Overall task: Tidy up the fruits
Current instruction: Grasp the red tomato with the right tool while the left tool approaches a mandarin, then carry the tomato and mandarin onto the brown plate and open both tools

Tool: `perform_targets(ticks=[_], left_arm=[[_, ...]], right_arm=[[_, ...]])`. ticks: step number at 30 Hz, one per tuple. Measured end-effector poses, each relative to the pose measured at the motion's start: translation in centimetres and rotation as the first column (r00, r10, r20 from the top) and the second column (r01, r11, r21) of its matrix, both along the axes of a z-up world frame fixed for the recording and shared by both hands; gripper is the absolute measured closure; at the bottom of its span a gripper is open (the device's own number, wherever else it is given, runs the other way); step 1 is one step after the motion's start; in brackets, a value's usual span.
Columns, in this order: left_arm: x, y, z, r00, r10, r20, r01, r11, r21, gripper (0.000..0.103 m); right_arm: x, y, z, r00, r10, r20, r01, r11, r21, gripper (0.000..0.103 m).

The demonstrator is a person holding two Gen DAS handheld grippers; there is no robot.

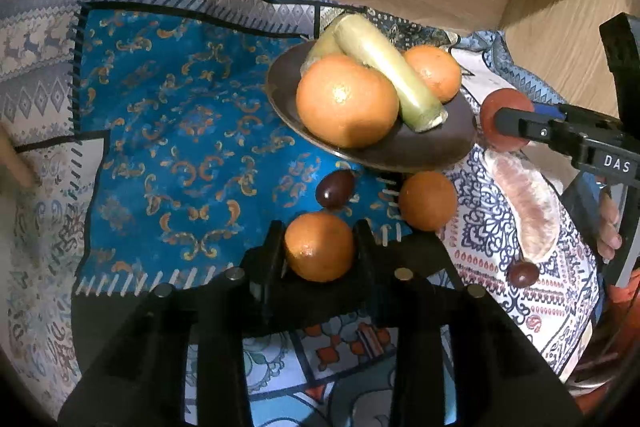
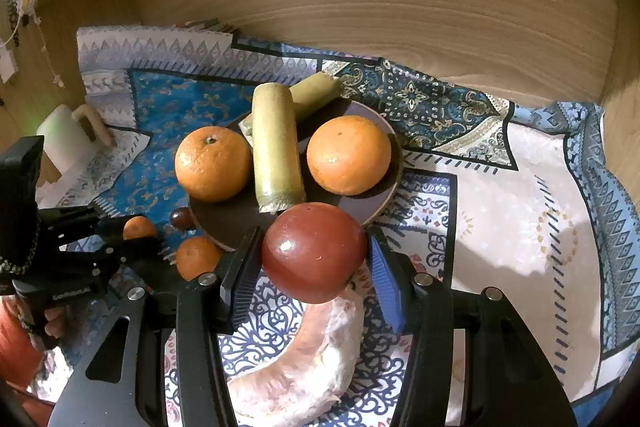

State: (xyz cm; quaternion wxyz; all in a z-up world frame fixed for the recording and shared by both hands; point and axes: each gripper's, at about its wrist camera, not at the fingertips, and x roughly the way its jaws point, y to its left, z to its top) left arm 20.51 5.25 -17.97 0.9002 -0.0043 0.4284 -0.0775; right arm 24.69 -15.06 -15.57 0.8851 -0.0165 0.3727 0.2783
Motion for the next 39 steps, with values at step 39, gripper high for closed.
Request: perform_targets(ticks=[39], left_arm=[[12.1, 0.9, 3.9, 0.999, -0.035, 0.041, 0.033, 0.998, 0.045, 0.069]], right_arm=[[2.9, 2.3, 0.1, 0.999, 0.026, 0.032, -0.023, 0.998, -0.063, 0.054]])
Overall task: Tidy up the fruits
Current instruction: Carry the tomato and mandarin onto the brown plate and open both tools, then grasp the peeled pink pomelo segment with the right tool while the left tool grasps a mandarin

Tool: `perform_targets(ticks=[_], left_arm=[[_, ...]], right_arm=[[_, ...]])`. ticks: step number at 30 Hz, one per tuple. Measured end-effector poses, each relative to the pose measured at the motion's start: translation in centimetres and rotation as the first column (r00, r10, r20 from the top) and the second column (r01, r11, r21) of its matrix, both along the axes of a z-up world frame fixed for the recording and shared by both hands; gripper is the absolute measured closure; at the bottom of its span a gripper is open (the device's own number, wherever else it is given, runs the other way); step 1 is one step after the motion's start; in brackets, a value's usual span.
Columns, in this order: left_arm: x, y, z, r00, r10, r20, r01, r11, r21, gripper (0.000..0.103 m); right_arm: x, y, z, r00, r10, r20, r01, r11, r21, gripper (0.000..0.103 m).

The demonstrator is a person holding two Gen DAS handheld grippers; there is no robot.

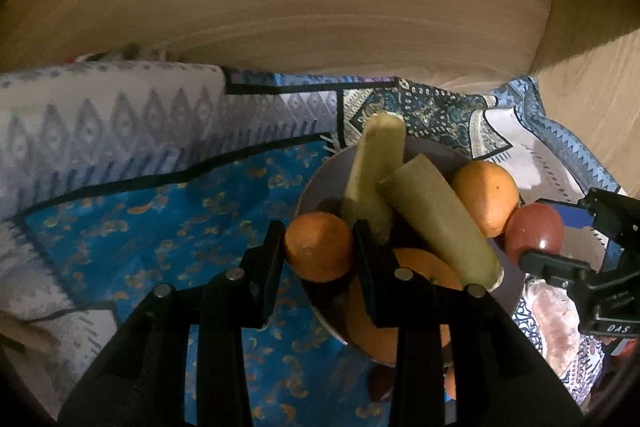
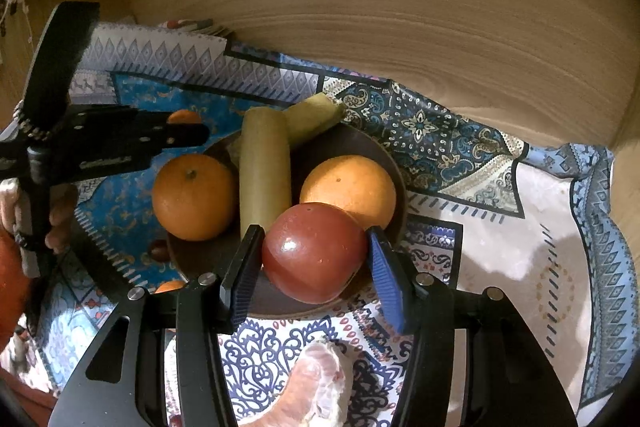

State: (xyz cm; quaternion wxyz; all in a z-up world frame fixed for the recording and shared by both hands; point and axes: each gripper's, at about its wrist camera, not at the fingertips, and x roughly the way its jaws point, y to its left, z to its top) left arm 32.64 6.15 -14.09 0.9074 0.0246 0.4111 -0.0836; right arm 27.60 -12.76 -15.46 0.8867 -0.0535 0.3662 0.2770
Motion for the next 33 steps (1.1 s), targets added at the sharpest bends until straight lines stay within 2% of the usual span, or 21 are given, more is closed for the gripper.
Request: perform_targets(ticks=[10, 11, 12, 15, 17, 23, 25, 27, 33], left_arm=[[0.5, -0.9, -0.4, 1.000, -0.024, -0.008, 0.024, 1.000, 0.012, 0.068], [0.6, -0.9, -0.5, 1.000, -0.023, -0.007, 0.023, 1.000, 0.014, 0.067], [0.5, -0.9, -0.4, 1.000, -0.017, -0.005, 0.017, 1.000, 0.018, 0.061], [0.4, -0.7, -0.3, 1.000, -0.003, 0.010, 0.003, 1.000, 0.014, 0.043], [0.2, -0.7, -0.1, 1.000, -0.001, 0.016, 0.001, 1.000, 0.009, 0.042], [-1.4, -1.0, 1.0, 0.999, 0.000, 0.052, -0.001, 1.000, 0.029, 0.041], [-2.4, -1.0, 1.5, 0.997, 0.001, 0.074, -0.003, 1.000, 0.029, 0.038], [-3.7, -0.9, 2.0, 0.995, 0.005, 0.099, -0.008, 1.000, 0.025, 0.030], [-7.5, -1.1, 2.3, 0.993, -0.014, 0.119, 0.010, 0.999, 0.034, 0.024]], right_arm=[[0.3, 0.0, -0.6, 1.000, -0.004, -0.030, 0.004, 1.000, 0.007, 0.053], [0.3, -0.1, -0.7, 1.000, 0.001, -0.028, 0.000, 1.000, 0.009, 0.051], [0.2, -0.2, -0.6, 1.000, 0.002, -0.024, -0.001, 1.000, 0.010, 0.049], [-0.3, 0.0, -0.2, 1.000, -0.014, 0.014, 0.014, 1.000, 0.006, 0.034], [-0.7, 0.0, 0.2, 0.999, -0.023, 0.045, 0.023, 1.000, 0.005, 0.024], [-1.7, -0.1, 1.0, 0.996, -0.036, 0.085, 0.037, 0.999, -0.009, 0.021], [-2.0, -0.3, 1.1, 0.996, -0.041, 0.082, 0.042, 0.999, -0.004, 0.020], [-2.4, -0.6, 1.3, 0.996, -0.045, 0.073, 0.045, 0.999, 0.006, 0.020], [-4.2, -1.9, 1.6, 0.995, -0.071, 0.071, 0.070, 0.997, 0.027, 0.020]])
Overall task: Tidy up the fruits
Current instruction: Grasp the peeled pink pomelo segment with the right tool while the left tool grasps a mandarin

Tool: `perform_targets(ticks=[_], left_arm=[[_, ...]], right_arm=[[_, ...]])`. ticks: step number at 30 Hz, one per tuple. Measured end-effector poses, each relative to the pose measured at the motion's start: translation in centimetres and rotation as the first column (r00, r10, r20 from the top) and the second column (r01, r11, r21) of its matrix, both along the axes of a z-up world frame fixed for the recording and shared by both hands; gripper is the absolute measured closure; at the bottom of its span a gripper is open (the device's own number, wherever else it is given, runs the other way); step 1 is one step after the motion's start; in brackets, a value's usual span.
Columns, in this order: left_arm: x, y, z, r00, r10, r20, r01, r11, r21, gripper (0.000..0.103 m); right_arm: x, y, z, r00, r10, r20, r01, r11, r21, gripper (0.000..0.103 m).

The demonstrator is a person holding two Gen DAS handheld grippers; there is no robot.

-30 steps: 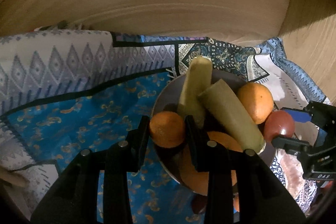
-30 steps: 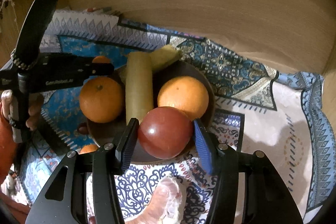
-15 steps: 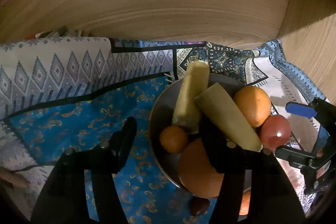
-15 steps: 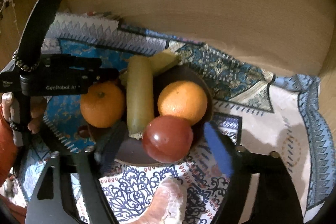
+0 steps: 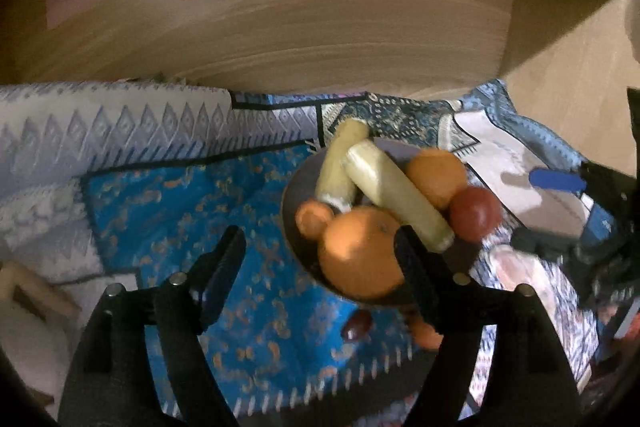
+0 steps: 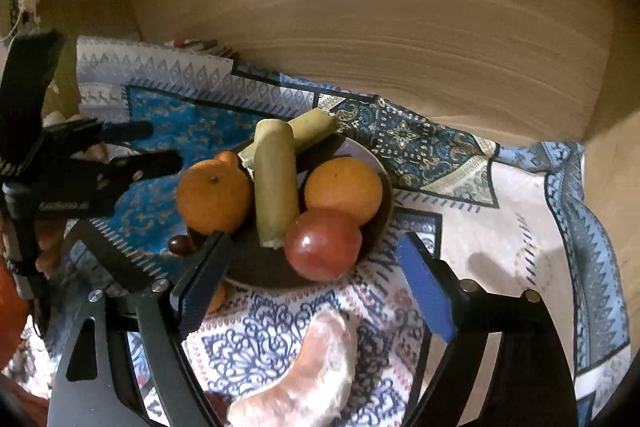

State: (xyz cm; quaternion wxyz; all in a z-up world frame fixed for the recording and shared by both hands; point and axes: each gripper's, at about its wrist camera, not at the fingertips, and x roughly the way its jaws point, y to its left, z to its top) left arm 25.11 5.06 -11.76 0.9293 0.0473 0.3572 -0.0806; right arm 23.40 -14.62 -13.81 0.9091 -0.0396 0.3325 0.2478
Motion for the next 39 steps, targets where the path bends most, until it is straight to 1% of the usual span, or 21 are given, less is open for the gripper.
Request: perform_targets(ticks=[3, 7, 10, 13, 16, 20, 22, 25, 27, 31, 34, 36, 37, 38, 39], left_arm=[[-2.1, -0.2, -0.2, 1.000, -0.001, 0.014, 0.001, 1.000, 0.006, 0.019], [-4.1, -0.4, -0.6, 1.000, -0.001, 0.011, 0.001, 1.000, -0.004, 0.018], [-5.4, -0.5, -1.3, 1.000, 0.011, 0.001, -0.011, 1.000, -0.016, 0.015], [-6.5, -0.6, -2.3, 1.000, 0.020, -0.018, -0.021, 0.999, -0.036, 0.014], [-7.0, -0.7, -3.4, 0.999, 0.030, -0.045, -0.032, 0.999, -0.041, 0.014], [-7.6, -1.0, -4.4, 0.997, 0.037, -0.064, -0.039, 0.999, -0.028, 0.014], [-7.8, -1.1, -4.6, 0.997, 0.037, -0.068, -0.039, 0.999, -0.027, 0.014], [-8.1, -1.1, -4.8, 0.997, 0.034, -0.071, -0.036, 0.999, -0.035, 0.014], [-8.2, -1.2, -4.8, 0.997, 0.030, -0.068, -0.033, 0.999, -0.041, 0.014], [-8.3, -1.5, -4.8, 0.998, 0.019, -0.063, -0.022, 0.999, -0.046, 0.014], [-8.1, -2.0, -4.8, 0.998, 0.009, -0.058, -0.011, 0.999, -0.042, 0.014], [-8.0, -2.3, -4.8, 0.998, -0.002, -0.056, -0.001, 0.999, -0.044, 0.014], [-7.9, -2.6, -4.7, 0.998, -0.009, -0.055, 0.007, 0.999, -0.046, 0.014], [-7.9, -2.7, -4.7, 0.998, -0.014, -0.054, 0.011, 0.999, -0.045, 0.014], [-7.8, -3.0, -4.8, 0.998, -0.018, -0.053, 0.016, 0.999, -0.042, 0.014]], right_arm=[[-0.9, -0.6, -0.2, 1.000, -0.021, 0.003, 0.021, 1.000, -0.012, 0.019], [-1.8, -1.2, -1.0, 0.999, -0.044, -0.016, 0.044, 0.999, -0.029, 0.019], [-2.4, -1.6, -2.0, 0.997, -0.052, -0.053, 0.050, 0.998, -0.034, 0.019], [-2.8, -1.8, -3.2, 0.994, -0.057, -0.095, 0.054, 0.998, -0.037, 0.019], [-3.2, -1.6, -4.2, 0.990, -0.053, -0.129, 0.046, 0.998, -0.051, 0.019], [-3.2, -1.4, -5.2, 0.984, -0.041, -0.175, 0.032, 0.998, -0.053, 0.020], [-3.2, -1.3, -5.3, 0.984, -0.044, -0.171, 0.034, 0.997, -0.063, 0.022], [-3.0, -0.9, -5.4, 0.984, -0.037, -0.175, 0.024, 0.997, -0.072, 0.034], [-2.7, -0.5, -5.6, 0.982, -0.019, -0.189, 0.006, 0.997, -0.072, 0.034], [-2.6, 0.7, -5.8, 0.984, -0.003, -0.181, -0.018, 0.994, -0.112, 0.033], [-2.4, 0.9, -5.8, 0.983, 0.007, -0.184, -0.029, 0.993, -0.113, 0.034], [-2.4, 0.8, -5.8, 0.984, 0.002, -0.175, -0.023, 0.993, -0.118, 0.040], [-2.3, 0.7, -5.8, 0.985, -0.001, -0.172, -0.020, 0.993, -0.117, 0.048], [-2.3, 0.6, -5.7, 0.986, -0.007, -0.168, -0.013, 0.993, -0.117, 0.058], [-2.2, 0.2, -5.6, 0.985, -0.012, -0.171, -0.006, 0.995, -0.102, 0.062]])
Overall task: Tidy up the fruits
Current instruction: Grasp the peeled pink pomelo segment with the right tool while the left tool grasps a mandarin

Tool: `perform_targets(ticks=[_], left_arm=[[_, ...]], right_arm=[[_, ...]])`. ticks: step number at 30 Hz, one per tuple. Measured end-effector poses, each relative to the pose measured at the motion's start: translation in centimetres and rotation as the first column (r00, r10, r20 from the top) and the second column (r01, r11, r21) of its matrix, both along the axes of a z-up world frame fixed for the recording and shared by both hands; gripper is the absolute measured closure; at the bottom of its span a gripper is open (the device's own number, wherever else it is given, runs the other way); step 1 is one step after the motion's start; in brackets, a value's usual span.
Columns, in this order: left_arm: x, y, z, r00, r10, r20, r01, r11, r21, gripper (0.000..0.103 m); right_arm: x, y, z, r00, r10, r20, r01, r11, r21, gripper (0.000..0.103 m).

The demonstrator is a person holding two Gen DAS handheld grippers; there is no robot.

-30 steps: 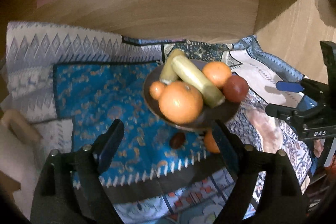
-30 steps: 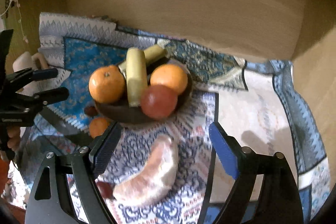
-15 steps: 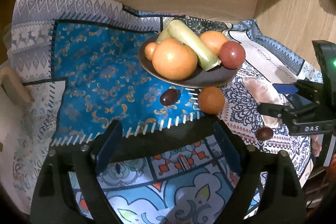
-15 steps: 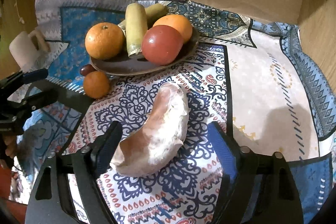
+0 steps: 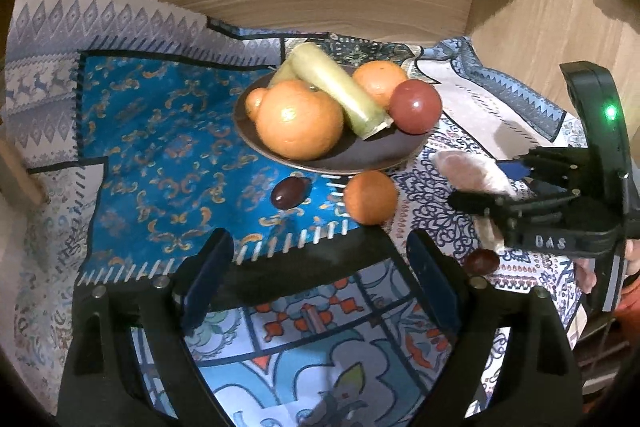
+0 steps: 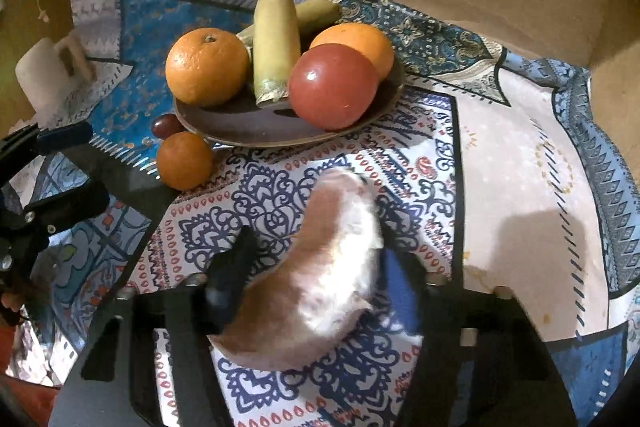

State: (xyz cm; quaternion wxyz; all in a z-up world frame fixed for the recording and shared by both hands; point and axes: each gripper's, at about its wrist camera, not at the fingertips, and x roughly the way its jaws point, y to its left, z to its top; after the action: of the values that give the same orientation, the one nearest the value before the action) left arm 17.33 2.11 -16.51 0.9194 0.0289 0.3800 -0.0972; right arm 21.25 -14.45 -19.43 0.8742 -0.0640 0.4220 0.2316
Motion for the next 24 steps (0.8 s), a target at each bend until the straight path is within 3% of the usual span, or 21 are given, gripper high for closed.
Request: perform_targets(ticks=[6, 11, 18, 24], left_arm=[[0.8, -1.2, -0.3, 1.000, -0.029, -0.013, 0.029, 1.000, 0.011, 0.014], [1.9, -2.0, -0.6, 0.998, -0.044, -0.034, 0.044, 0.999, 0.003, 0.015], [4.0, -3.2, -1.5, 0.993, -0.064, -0.098, 0.062, 0.998, -0.019, 0.036], [4.8, -4.4, -1.7, 0.993, -0.060, -0.097, 0.060, 0.998, 0.003, 0.040]], right_arm=[[-0.3, 0.1, 0.2, 1.000, 0.002, 0.028, -0.001, 1.000, -0.009, 0.069], [0.0, -1.0, 0.7, 1.000, -0.004, 0.013, 0.003, 0.998, 0.063, 0.076], [-1.0, -2.1, 2.1, 0.999, -0.008, 0.054, 0.002, 0.995, 0.103, 0.080], [-1.3, -2.4, 3.7, 0.993, -0.008, 0.119, -0.004, 0.996, 0.094, 0.081]])
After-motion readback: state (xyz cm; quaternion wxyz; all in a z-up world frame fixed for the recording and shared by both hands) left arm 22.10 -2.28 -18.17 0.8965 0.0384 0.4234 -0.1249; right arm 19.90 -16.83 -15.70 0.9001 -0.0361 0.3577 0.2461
